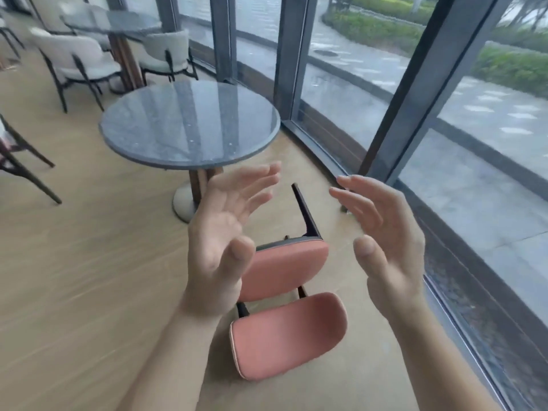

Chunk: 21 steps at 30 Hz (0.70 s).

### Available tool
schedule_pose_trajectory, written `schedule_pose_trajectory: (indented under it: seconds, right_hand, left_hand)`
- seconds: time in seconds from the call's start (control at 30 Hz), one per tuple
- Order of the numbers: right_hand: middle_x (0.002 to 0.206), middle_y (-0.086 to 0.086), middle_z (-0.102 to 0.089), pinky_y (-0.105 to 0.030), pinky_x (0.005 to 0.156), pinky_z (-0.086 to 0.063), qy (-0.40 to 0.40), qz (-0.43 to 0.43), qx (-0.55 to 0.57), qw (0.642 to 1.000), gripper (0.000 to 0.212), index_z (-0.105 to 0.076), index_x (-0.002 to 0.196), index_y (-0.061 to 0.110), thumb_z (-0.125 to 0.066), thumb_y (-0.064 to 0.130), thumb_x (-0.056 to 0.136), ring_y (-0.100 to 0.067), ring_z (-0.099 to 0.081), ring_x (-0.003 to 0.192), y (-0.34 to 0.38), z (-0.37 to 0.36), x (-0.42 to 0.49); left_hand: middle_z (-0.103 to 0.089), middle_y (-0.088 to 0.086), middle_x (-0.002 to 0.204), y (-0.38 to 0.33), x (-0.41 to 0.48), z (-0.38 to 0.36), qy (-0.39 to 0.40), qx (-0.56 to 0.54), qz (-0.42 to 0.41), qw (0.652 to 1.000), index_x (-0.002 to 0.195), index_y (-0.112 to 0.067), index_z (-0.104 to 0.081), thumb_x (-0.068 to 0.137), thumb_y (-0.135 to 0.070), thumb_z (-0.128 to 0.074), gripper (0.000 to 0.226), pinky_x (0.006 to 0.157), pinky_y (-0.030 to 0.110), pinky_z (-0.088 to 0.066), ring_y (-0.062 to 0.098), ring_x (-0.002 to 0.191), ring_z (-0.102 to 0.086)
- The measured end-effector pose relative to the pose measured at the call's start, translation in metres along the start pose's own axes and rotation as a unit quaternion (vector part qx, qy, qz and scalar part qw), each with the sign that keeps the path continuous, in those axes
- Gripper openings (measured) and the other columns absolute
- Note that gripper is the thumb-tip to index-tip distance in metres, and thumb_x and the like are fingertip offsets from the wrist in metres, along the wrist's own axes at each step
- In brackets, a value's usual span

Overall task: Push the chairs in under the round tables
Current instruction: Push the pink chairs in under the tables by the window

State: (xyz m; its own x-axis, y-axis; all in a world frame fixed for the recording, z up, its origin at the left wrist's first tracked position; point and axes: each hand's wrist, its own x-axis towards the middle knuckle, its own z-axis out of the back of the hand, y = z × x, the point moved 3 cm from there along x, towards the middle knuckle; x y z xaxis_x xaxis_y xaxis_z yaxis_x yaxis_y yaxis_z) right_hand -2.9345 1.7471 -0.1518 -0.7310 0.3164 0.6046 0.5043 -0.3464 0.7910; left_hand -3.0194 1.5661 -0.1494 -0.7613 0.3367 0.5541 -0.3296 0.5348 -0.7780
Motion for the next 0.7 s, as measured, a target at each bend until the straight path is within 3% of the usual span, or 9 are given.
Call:
schedule_pose_trajectory:
  seconds: [0.23,0.4,0.7]
  right_hand:
    - [0.141,-0.019,-0.063,-0.044,0.113,-0.051,0.0,-0.04,0.006,0.999,0.076,-0.051,0.143,0.009,-0.065,0.068,0.097,-0.039,-0.067,0.132,-0.095,0.007,-0.018]
    - [0.141,-0.02,-0.062,-0.047,0.113,-0.052,-0.002,-0.109,0.005,0.994,0.075,-0.05,0.142,0.011,-0.066,0.069,0.096,-0.038,-0.067,0.131,-0.242,0.025,-0.09]
    - [0.138,-0.023,-0.063,-0.033,0.107,-0.055,-0.045,-0.25,0.004,0.967,0.067,-0.057,0.134,0.017,-0.069,0.069,0.093,-0.027,-0.072,0.126,-0.533,0.039,-0.304]
  left_hand:
    - [-0.068,-0.001,0.145,0.1,-0.024,0.026,-0.048,0.019,0.039,0.998,0.135,-0.035,-0.064,0.089,-0.079,-0.065,0.064,0.114,0.051,-0.046,0.033,0.138,-0.062]
    - [-0.069,-0.001,0.141,0.25,-0.083,0.029,-0.07,0.024,0.107,0.992,0.134,-0.026,-0.059,0.088,-0.08,-0.065,0.071,0.113,0.051,-0.048,0.031,0.134,-0.064]
    - [-0.069,0.002,0.141,0.548,-0.271,0.075,-0.13,0.021,0.231,0.964,0.133,-0.031,-0.063,0.087,-0.082,-0.063,0.069,0.109,0.045,-0.049,0.029,0.132,-0.066]
